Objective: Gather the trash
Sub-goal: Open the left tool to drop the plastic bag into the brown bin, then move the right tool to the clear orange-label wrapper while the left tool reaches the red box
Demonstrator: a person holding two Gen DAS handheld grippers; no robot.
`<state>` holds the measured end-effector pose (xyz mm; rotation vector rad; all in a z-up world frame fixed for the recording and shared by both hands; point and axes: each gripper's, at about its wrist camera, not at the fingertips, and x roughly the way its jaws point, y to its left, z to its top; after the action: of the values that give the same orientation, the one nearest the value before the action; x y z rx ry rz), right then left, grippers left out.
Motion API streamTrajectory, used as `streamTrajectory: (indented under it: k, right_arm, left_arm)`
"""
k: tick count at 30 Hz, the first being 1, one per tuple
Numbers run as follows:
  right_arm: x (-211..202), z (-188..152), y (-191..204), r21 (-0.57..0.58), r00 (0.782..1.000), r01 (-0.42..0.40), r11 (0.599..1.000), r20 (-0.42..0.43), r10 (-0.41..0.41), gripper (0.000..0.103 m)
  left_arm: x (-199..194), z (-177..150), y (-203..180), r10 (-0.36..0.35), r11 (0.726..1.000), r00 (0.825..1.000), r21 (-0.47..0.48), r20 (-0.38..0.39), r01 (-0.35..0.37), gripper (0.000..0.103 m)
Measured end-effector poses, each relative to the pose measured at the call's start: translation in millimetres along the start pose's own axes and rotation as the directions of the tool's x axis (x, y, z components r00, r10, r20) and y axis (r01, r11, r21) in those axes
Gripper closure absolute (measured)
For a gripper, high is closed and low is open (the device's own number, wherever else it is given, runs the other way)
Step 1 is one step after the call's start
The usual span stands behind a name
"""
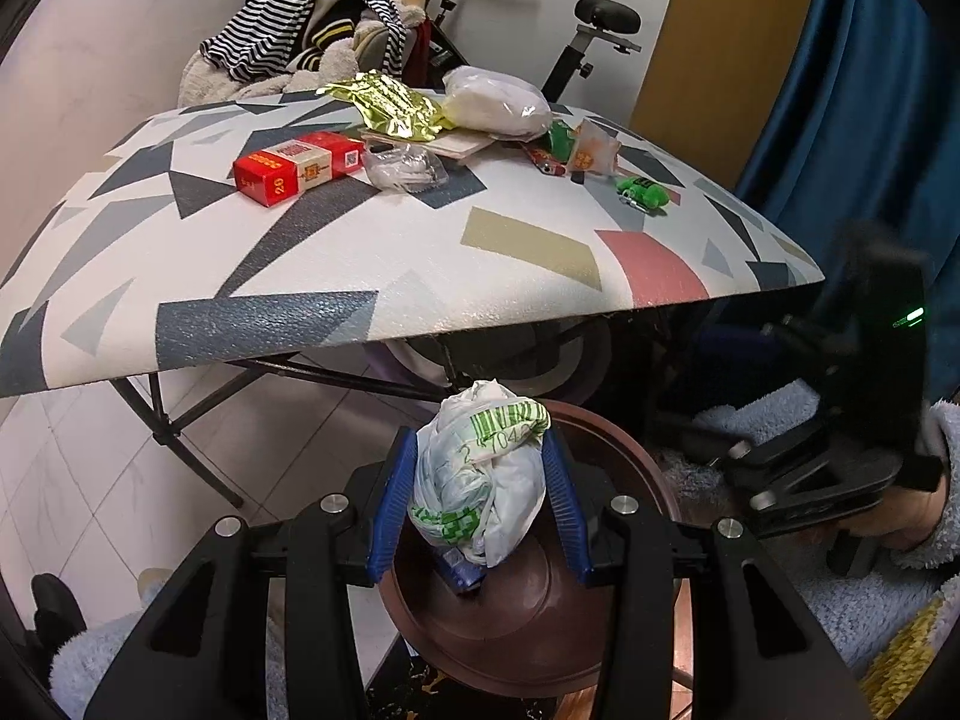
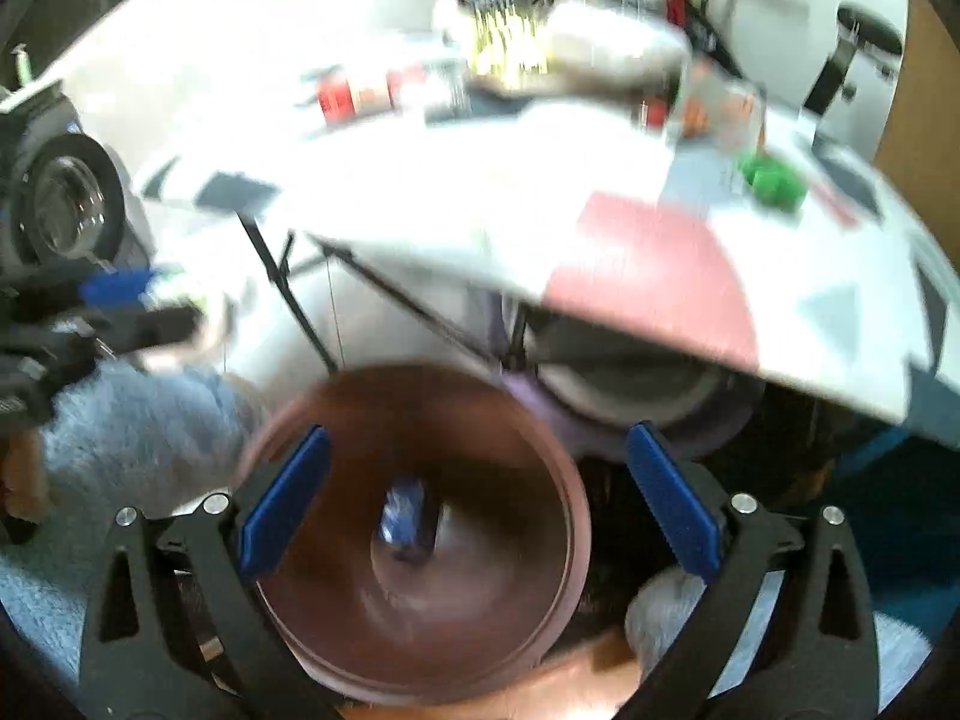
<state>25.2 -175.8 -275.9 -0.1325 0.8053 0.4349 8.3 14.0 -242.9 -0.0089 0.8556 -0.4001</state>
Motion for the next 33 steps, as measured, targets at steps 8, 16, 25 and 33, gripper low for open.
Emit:
streamTrajectory:
  k: [8,16,25,33]
  right_arm:
    - [-15.4,11.3,-3.6,-0.020,0.989,0.067,0.998,0.131,-0.063,0.006]
    - [-18.0,10.5,-7.4,-0.002,0.987,0.087,0.996,0.135,-0.086,0.006]
    - [-21.3,11.8,-15.2,0.023,0.981,0.109,0.994,0.156,-0.111,0.006]
    - [-23.0,12.7,-20.4,0.043,0.972,0.143,0.989,0.180,-0.148,0.006]
  left_arm:
    - [10.6,-1.0,-7.4,-0.008,1.000,0.999,0.027,-0.038,0.009,0.060]
    - [9.8,0.3,-9.2,0.014,0.999,1.000,0.038,-0.023,-0.013,0.028]
    - [0.6,3.1,-1.6,0.070,0.998,0.997,-0.001,0.027,-0.070,0.012]
    - [-2.1,4.6,6.1,0.098,0.995,0.994,-0.037,0.043,-0.096,0.010]
